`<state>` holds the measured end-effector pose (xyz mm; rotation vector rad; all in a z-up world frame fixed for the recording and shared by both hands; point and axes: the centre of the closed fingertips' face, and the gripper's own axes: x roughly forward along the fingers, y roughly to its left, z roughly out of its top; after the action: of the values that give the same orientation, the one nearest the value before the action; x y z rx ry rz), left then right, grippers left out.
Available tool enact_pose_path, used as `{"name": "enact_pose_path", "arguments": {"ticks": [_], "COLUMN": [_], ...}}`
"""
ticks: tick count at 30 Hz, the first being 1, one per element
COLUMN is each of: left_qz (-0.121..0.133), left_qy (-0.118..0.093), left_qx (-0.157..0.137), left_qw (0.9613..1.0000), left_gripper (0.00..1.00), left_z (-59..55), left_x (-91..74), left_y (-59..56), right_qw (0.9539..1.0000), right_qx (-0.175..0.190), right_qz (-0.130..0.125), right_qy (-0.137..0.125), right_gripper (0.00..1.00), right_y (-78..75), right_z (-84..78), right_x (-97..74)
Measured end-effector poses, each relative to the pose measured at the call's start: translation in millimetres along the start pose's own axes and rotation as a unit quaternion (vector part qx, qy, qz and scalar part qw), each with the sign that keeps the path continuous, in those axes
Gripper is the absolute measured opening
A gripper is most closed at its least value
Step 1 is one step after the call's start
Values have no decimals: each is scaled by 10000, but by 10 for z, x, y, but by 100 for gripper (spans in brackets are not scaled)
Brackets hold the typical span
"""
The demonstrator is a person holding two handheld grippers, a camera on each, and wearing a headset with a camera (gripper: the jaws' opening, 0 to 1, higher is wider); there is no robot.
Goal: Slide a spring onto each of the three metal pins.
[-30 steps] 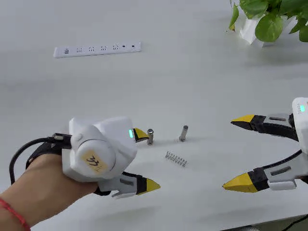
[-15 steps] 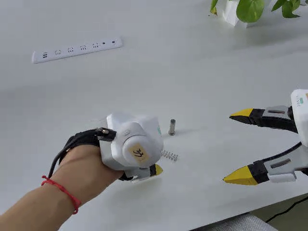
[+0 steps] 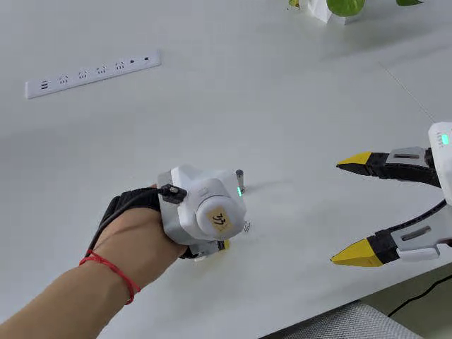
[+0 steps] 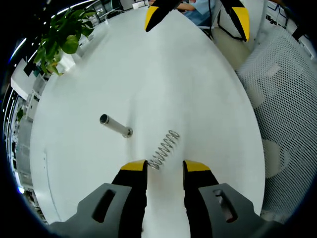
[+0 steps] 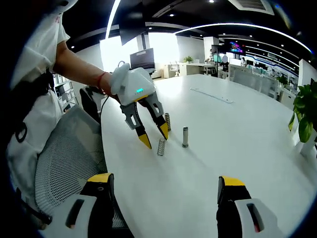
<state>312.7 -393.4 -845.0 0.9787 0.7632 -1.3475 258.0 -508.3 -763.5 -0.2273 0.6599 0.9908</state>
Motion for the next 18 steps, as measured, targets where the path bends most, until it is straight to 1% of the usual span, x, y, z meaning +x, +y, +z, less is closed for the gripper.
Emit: {"name": "enact_pose_path", "arguments": {"ticks": [1, 2, 5, 7, 10, 13, 18], "left_qz": [14, 13, -45, -53, -95, -104, -58], "left_qy": [40, 37, 30, 26, 24, 30, 96], "left_qx": [-4, -11, -187, -222, -365, -391, -461], "left_qw": [10000, 10000, 9998, 9997, 9993, 9992, 9989], "left_gripper": [22, 21, 18, 16, 12, 9, 10], "left_z": [-11, -13, -25, -27, -31, -34, -58], "left_x": [10, 4, 1, -1, -1, 0, -14], "left_y": [4, 2, -23, -28, -56, -78, -67], "right_qw": [10000, 10000, 10000, 10000, 10000, 10000, 10000], "right_qx": [-2, -2, 8, -3, 3, 10, 5], "right_qz": [-12, -20, -48, -60, -61, -56, -70], "right_qy": [5, 2, -33, -27, -50, -50, -26], "right_gripper": [85, 85, 84, 84, 84, 84, 84], "right_y": [-6, -12, -26, -31, -31, -24, -21], "right_z": [-5, -6, 0, -3, 3, 2, -10], "right_x": [-4, -8, -14, -12, -4, -2, -20]}}
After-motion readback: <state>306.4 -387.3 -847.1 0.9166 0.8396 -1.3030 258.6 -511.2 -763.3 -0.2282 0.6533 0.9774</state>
